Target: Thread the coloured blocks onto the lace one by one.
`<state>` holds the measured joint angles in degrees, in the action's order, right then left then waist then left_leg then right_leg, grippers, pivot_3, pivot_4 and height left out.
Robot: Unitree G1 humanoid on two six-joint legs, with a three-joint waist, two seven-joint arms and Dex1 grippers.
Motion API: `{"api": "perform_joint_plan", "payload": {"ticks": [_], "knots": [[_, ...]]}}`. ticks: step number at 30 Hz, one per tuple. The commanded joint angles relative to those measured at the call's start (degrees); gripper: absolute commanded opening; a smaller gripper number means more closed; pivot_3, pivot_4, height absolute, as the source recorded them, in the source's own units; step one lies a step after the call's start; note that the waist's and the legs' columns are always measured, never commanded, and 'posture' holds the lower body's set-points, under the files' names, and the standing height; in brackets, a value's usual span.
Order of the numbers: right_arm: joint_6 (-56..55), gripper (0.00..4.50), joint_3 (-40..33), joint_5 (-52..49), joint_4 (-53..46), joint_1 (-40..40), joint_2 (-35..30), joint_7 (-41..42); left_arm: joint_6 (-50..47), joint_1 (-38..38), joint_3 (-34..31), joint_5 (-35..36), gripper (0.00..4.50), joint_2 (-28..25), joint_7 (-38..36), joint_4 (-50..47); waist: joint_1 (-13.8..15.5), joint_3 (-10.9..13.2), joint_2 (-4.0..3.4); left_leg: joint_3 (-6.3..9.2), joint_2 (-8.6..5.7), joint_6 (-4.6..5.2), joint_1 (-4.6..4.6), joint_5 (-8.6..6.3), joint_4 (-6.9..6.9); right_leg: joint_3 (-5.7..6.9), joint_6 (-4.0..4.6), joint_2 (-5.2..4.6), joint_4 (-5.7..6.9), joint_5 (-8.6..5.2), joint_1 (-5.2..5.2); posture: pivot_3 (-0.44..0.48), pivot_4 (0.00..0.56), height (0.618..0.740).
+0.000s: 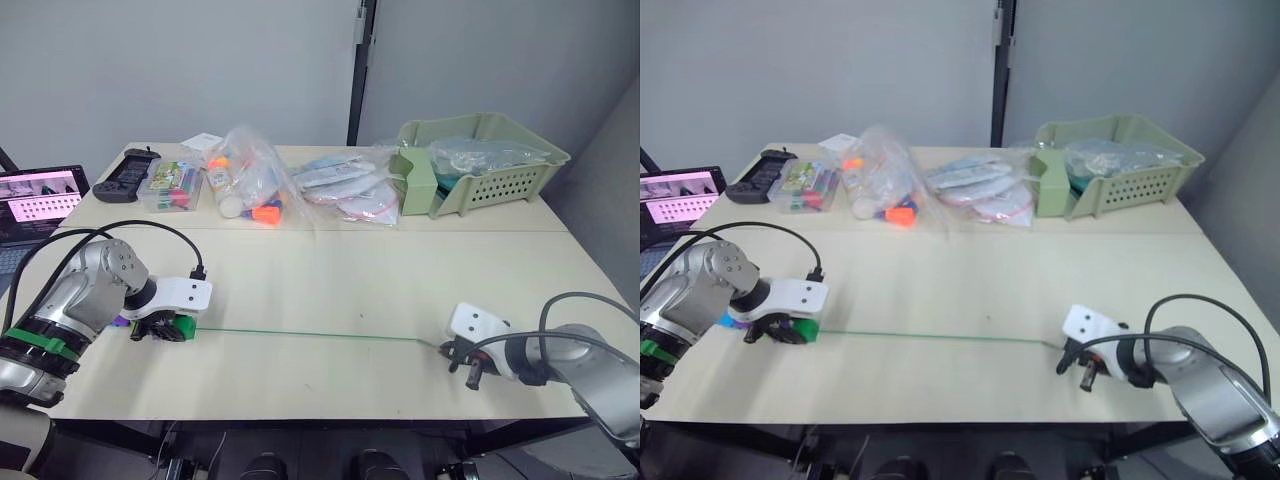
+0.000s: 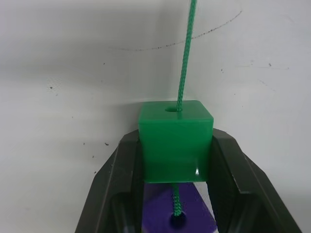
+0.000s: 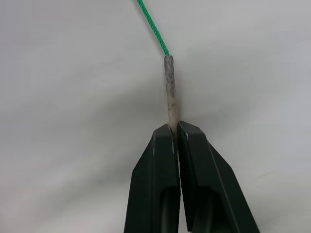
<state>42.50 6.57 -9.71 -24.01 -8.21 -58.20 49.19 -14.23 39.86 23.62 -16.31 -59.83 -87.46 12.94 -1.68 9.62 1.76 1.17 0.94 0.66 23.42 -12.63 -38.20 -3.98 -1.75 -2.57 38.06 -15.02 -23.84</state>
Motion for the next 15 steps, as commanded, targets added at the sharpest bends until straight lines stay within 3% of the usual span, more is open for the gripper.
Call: {"api": "perform_joint_plan", "payload": {"ticks": [1,9,15], "knots": [[0.13,0.00,-0.23,1.62,0.54,-0.92,-0.29,-0.95,-1.42,0.22,-0.03,-0.21,1.19,1.28,-0.49,-2.18,0.53,0.00,0.00,0.00,-0.01,0.00,0.02,0.00,-0.01,0.00,0.00,-0.01,-0.01,0.00,0.00,0.000,0.150,0.740],[0.10,0.00,0.60,3.04,0.64,0.91,-1.16,-0.82,-1.17,-1.77,-0.29,-0.64,1.19,1.71,0.50,-3.16,1.05,-0.01,-0.02,0.01,-0.05,0.00,0.11,0.00,-0.07,0.01,-0.01,-0.07,-0.05,0.00,0.00,0.000,0.150,0.740],[0.25,0.00,0.71,1.72,0.95,-0.07,2.51,-1.58,0.65,-3.19,-2.13,0.57,1.19,3.19,2.66,-2.56,0.99,-0.05,-0.07,0.02,-0.01,0.00,-0.20,-0.01,-0.06,0.02,-0.02,-0.05,-0.11,-0.01,0.33,0.000,0.150,0.740]]}}
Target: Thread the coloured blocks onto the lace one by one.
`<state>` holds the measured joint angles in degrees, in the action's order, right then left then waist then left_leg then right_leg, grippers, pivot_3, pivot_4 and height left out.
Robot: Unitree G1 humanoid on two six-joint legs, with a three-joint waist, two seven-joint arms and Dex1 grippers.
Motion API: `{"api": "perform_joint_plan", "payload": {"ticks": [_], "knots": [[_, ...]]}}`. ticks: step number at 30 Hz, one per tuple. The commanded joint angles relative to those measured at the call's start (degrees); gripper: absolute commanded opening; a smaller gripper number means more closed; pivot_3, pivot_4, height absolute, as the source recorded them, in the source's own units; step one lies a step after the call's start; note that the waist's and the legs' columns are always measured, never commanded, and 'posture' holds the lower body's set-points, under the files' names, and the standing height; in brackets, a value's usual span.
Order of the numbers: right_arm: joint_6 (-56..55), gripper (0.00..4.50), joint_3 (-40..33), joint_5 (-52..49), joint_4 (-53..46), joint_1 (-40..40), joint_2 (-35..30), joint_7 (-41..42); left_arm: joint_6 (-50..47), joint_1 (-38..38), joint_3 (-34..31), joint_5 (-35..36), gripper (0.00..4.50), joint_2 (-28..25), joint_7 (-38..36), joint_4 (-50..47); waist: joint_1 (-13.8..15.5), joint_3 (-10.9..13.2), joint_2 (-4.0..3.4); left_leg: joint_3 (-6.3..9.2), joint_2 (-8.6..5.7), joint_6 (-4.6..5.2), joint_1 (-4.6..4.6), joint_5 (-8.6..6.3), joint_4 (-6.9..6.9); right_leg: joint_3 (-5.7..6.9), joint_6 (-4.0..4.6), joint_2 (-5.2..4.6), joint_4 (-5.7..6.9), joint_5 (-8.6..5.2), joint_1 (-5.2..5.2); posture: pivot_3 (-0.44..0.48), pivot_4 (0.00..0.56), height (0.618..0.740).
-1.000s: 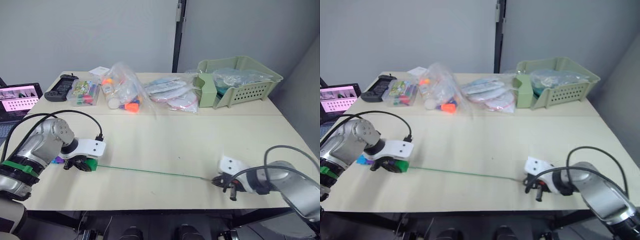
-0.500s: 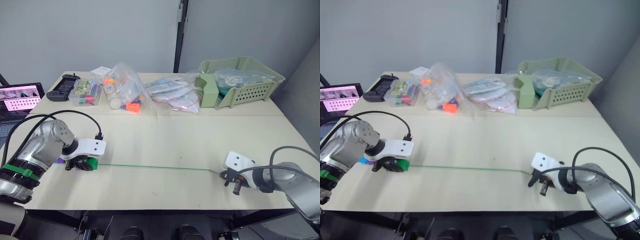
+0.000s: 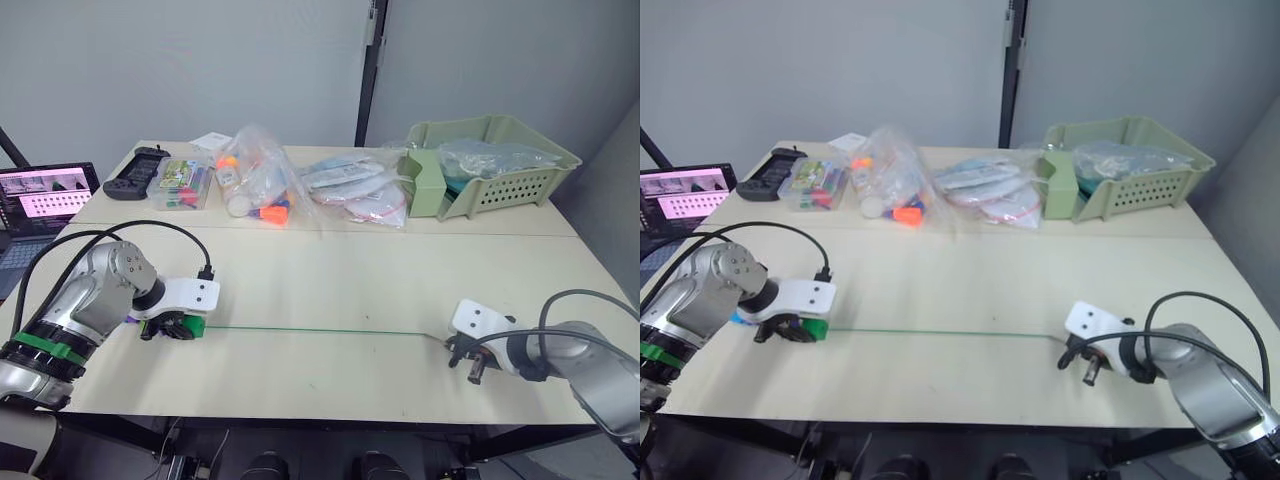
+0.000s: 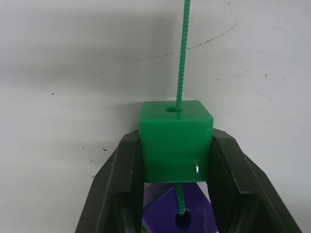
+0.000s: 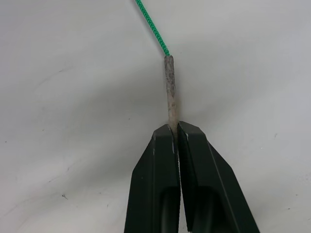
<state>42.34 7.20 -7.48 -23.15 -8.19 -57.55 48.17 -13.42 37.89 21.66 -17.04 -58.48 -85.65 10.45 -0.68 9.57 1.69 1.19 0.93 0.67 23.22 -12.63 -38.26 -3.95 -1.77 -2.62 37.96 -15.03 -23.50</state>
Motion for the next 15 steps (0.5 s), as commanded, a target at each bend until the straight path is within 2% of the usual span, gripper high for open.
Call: {"api": "perform_joint_plan", "payload": {"ticks": [1,3,4,7,11,14,15], "knots": [[0.51,0.00,-0.35,-0.72,0.11,-0.11,2.44,-0.77,-0.71,-1.25,-0.67,1.75,1.19,2.29,0.84,-0.15,0.00,0.00,0.00,0.00,0.01,0.00,-0.12,0.00,0.01,0.02,-0.02,0.01,-0.04,-0.01,0.15,0.000,0.150,0.740],[0.47,0.68,-1.07,-0.74,-0.45,0.33,2.50,-0.61,-0.47,-1.32,-1.14,1.72,1.19,2.08,0.55,-0.43,0.11,0.00,0.00,0.01,0.00,0.00,-0.28,0.00,0.00,0.03,-0.35,0.00,-0.06,-0.21,0.33,0.000,0.150,0.740],[0.38,0.95,-1.64,-1.07,-0.88,0.35,2.63,-0.47,-0.35,-1.30,-1.63,1.99,2.23,2.03,0.58,-0.59,0.16,0.00,0.00,0.00,-0.02,0.00,-0.29,0.00,0.00,0.03,-0.37,-0.02,-0.06,-0.22,0.35,0.000,0.150,0.740],[0.56,1.97,-3.46,-1.98,-1.67,-0.24,3.19,-0.66,-2.16,-1.28,-3.30,3.47,3.22,1.27,-0.29,-2.24,-0.03,0.00,0.00,0.01,0.01,0.00,-0.21,0.00,0.00,0.03,-0.30,0.00,-0.08,-0.18,0.28,0.000,0.150,0.740],[2.02,3.34,-8.85,-5.29,-6.46,1.54,3.48,-0.34,-4.97,-2.62,-8.06,8.36,4.50,-2.79,-3.12,-8.07,-0.24,0.02,0.04,0.04,0.02,0.00,0.18,-0.01,0.00,0.02,-0.01,0.01,0.00,-0.01,-0.13,0.000,0.150,0.740],[3.60,4.35,-15.73,-8.82,-10.72,5.06,5.01,-1.02,-8.01,-4.06,-13.36,13.39,4.50,-7.22,-5.01,-11.36,-0.33,0.04,0.06,0.11,0.06,0.00,0.74,0.00,-0.04,0.03,0.01,0.05,0.13,0.01,-0.74,0.000,0.150,0.740],[3.90,4.47,-17.26,-9.56,-11.54,5.96,5.38,-1.21,-8.32,-4.74,-14.46,14.53,4.50,-8.22,-5.07,-12.05,-0.37,0.04,0.06,0.11,0.05,0.00,0.73,-0.01,-0.04,0.04,0.01,0.05,0.14,0.01,-0.72,0.000,0.150,0.740]]}}
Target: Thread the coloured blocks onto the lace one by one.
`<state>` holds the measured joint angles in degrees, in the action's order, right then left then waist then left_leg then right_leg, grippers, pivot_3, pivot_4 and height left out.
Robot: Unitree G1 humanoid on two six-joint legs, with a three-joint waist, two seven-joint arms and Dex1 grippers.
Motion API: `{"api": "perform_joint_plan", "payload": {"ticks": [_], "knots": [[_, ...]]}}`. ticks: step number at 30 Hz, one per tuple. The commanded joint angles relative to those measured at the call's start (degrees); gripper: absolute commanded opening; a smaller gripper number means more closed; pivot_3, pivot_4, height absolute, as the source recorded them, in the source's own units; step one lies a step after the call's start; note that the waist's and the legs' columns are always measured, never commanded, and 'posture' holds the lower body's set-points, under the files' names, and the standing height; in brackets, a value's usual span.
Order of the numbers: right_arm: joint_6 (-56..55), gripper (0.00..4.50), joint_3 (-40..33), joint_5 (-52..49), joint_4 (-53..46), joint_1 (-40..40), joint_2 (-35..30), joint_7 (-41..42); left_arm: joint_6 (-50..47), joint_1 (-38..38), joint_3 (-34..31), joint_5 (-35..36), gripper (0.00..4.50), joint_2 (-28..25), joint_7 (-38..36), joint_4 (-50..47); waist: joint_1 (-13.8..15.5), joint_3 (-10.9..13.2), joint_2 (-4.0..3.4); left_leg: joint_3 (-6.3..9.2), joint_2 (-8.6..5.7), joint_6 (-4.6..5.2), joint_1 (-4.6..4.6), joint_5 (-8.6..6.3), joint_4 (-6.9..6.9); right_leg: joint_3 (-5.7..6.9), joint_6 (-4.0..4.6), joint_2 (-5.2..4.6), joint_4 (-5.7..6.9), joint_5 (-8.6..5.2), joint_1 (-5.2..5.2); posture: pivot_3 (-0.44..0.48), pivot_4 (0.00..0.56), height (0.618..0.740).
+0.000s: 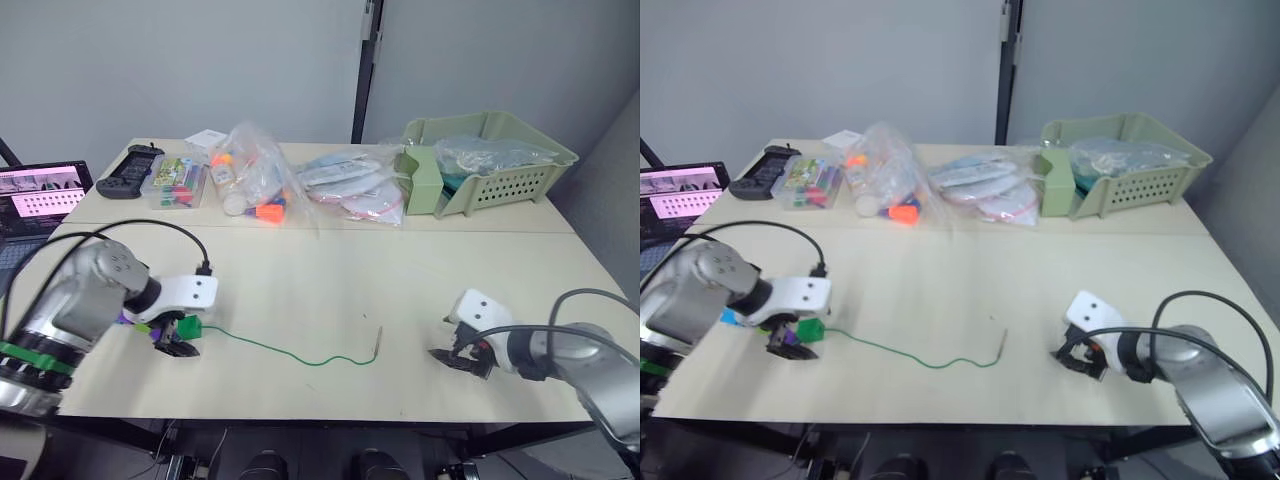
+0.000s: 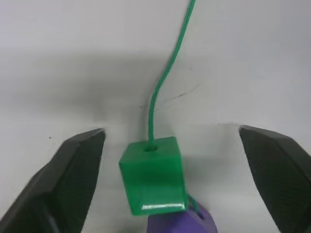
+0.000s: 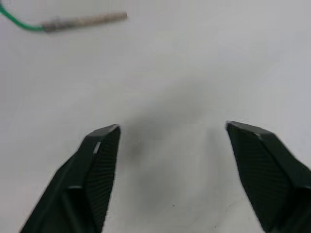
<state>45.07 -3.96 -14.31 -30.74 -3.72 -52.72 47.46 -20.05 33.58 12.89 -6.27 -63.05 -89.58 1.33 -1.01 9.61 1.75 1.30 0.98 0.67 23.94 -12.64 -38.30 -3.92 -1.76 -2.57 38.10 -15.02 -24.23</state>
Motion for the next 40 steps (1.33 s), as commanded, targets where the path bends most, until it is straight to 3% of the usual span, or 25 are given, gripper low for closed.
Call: {"api": "perform_joint_plan", "payload": {"ticks": [1,3,5,9,14,19,26,40], "knots": [[1.59,4.47,-8.06,-3.79,-4.84,2.57,1.16,-0.59,-2.35,-1.47,-7.13,5.09,4.50,-4.59,-0.98,-3.66,-0.01,0.00,-0.01,0.00,0.00,0.00,-0.01,0.00,0.01,0.00,0.00,0.00,-0.01,0.00,0.00,0.000,0.150,0.740],[3.50,4.47,-17.30,-9.47,-8.00,5.84,5.12,-0.59,-6.66,-6.26,-18.36,11.53,4.50,-5.42,0.21,-2.72,0.05,0.00,-0.03,-0.03,-0.02,0.00,-0.07,0.00,0.01,-0.01,-0.01,-0.03,-0.05,-0.01,0.07,0.000,0.150,0.740],[3.98,4.47,-22.29,-12.22,-9.44,8.69,7.13,-0.38,-8.39,-11.12,-25.69,15.32,4.50,-5.18,1.21,-3.16,0.06,0.00,-0.02,-0.03,0.02,0.00,-0.14,0.00,0.05,0.00,-0.01,-0.03,-0.04,-0.01,0.11,0.000,0.150,0.740],[-0.10,4.47,-28.48,-14.44,-7.90,16.64,11.92,0.46,-3.29,-23.60,-44.79,22.05,4.50,4.70,8.34,2.37,0.15,-0.04,-0.07,-0.07,0.09,0.00,-0.31,0.00,0.09,-0.01,-0.01,-0.10,-0.10,-0.01,0.25,0.000,0.150,0.740],[-5.75,4.47,-31.62,-14.90,-4.00,21.96,15.76,0.72,1.40,-30.39,-51.99,26.07,4.50,6.38,8.37,16.00,0.07,-0.04,0.11,-0.15,0.09,-0.01,-0.51,0.00,0.16,-0.01,0.04,-0.08,-0.10,0.01,0.32,0.000,0.150,0.740],[-13.29,4.47,-31.84,-13.06,1.34,26.40,17.72,1.63,6.43,-35.65,-54.48,27.44,4.50,6.80,9.03,24.15,0.31,-0.04,0.09,-0.20,0.26,-0.03,-1.11,-0.02,0.37,0.02,0.04,-0.14,-0.44,-0.09,1.00,0.000,0.150,0.740],[-20.48,4.47,-30.99,-12.21,7.51,30.04,17.57,3.79,16.15,-37.32,-52.86,27.38,4.50,8.23,11.51,32.56,0.24,-0.07,0.09,-0.23,0.20,-0.04,-1.24,-0.02,0.54,0.10,0.16,-0.50,-0.48,-0.16,1.05,0.000,0.150,0.740],[-23.81,4.47,-30.36,-12.06,9.85,31.62,17.52,3.71,18.13,-39.60,-49.60,28.69,4.50,9.38,12.45,30.79,0.25,-0.07,0.10,-0.04,-0.01,-0.06,-1.24,-0.03,0.56,0.07,0.04,-0.88,-0.51,-0.21,1.07,0.000,0.150,0.740]]}}
